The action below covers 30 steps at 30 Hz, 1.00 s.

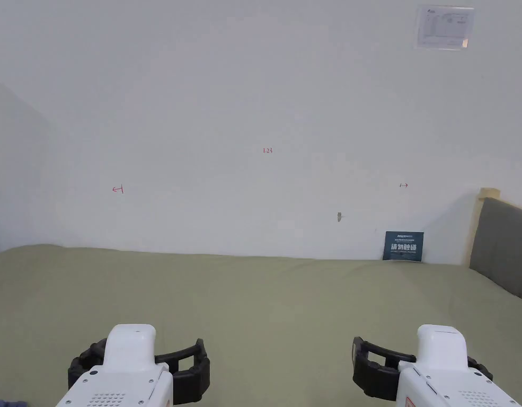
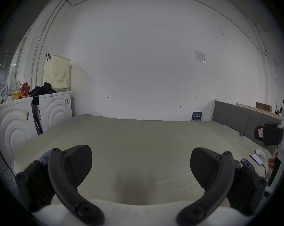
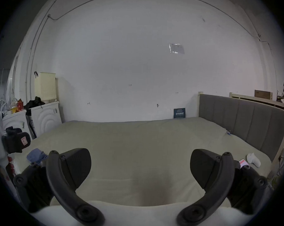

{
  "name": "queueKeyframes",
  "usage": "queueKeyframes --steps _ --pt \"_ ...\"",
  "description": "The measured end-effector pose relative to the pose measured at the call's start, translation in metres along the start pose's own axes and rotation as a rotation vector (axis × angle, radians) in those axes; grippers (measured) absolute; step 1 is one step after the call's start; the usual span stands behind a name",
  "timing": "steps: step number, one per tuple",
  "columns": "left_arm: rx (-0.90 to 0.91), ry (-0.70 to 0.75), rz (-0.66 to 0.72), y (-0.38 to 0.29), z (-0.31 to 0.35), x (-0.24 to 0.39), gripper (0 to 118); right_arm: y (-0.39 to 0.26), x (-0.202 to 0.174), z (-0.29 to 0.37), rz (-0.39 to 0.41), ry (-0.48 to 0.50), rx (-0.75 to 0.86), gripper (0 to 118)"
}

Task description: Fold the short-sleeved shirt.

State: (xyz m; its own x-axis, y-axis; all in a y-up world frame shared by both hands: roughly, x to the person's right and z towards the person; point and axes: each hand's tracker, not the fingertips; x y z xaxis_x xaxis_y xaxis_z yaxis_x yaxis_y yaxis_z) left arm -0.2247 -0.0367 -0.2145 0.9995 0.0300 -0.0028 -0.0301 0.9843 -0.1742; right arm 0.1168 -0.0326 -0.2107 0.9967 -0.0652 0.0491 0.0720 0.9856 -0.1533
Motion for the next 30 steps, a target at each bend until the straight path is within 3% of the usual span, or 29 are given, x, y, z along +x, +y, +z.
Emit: queueKeyframes --steps 6,9,18,20,30 --pt "0.013 -0.002 -0.007 0.004 0.002 0.002 118 0.009 -0.006 -0.008 0.049 -0.037 -0.061 118" --pt "0.016 0.001 0.0 0.004 0.003 0.003 118 0.009 -0.002 -0.009 0.007 0.029 -0.075 118" --pt "0.001 -0.005 -0.004 0.002 0.003 0.007 118 0.013 0.006 -0.009 -0.015 0.023 -0.094 118" --pt "0.015 -0.022 -0.005 -0.001 0.003 0.008 118 0.013 0.01 -0.011 -0.054 0.031 -0.101 118" --pt "-0.003 -0.019 -0.004 -0.005 0.001 0.01 118 0.016 0.012 -0.015 -0.093 -0.049 -0.143 118"
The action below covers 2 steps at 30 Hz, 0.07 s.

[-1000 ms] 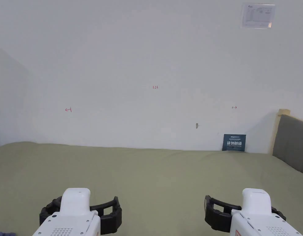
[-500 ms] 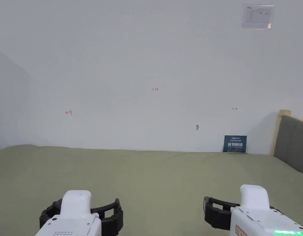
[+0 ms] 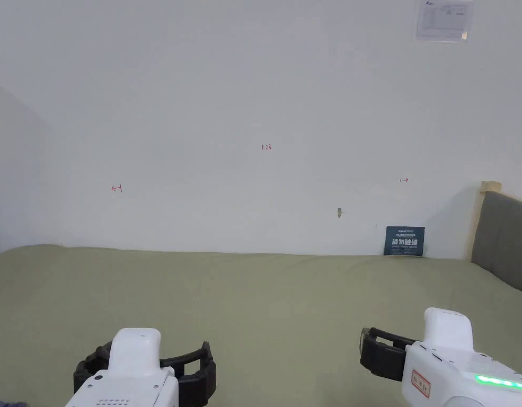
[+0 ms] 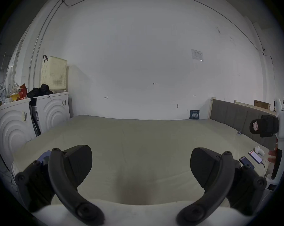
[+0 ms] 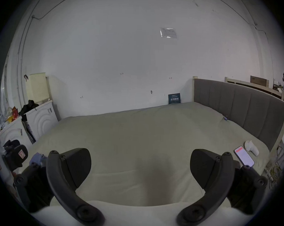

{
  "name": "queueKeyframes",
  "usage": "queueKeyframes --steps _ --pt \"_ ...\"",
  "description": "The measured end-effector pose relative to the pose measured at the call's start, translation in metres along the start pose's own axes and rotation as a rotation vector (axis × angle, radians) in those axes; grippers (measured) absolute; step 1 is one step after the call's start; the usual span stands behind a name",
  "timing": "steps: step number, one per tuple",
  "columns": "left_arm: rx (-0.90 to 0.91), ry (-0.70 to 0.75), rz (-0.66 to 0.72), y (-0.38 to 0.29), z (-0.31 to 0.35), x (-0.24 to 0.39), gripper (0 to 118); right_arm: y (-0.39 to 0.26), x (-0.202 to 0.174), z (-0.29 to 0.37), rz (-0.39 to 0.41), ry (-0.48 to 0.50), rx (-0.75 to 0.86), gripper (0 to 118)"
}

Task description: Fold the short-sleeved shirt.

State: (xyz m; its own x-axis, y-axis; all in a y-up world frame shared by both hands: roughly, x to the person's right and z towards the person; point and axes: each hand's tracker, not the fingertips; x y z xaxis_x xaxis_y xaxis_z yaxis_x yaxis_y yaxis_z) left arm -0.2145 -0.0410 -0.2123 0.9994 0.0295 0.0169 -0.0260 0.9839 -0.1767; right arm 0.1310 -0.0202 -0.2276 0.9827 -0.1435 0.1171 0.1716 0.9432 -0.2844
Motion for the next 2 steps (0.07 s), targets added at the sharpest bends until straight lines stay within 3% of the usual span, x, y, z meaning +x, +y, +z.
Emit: queueKeyframes --steps 2 --pt "-0.004 0.006 0.008 0.0015 -0.0001 -0.0012 118 -0.0022 0.001 0.0013 -0.02 0.012 0.013 118"
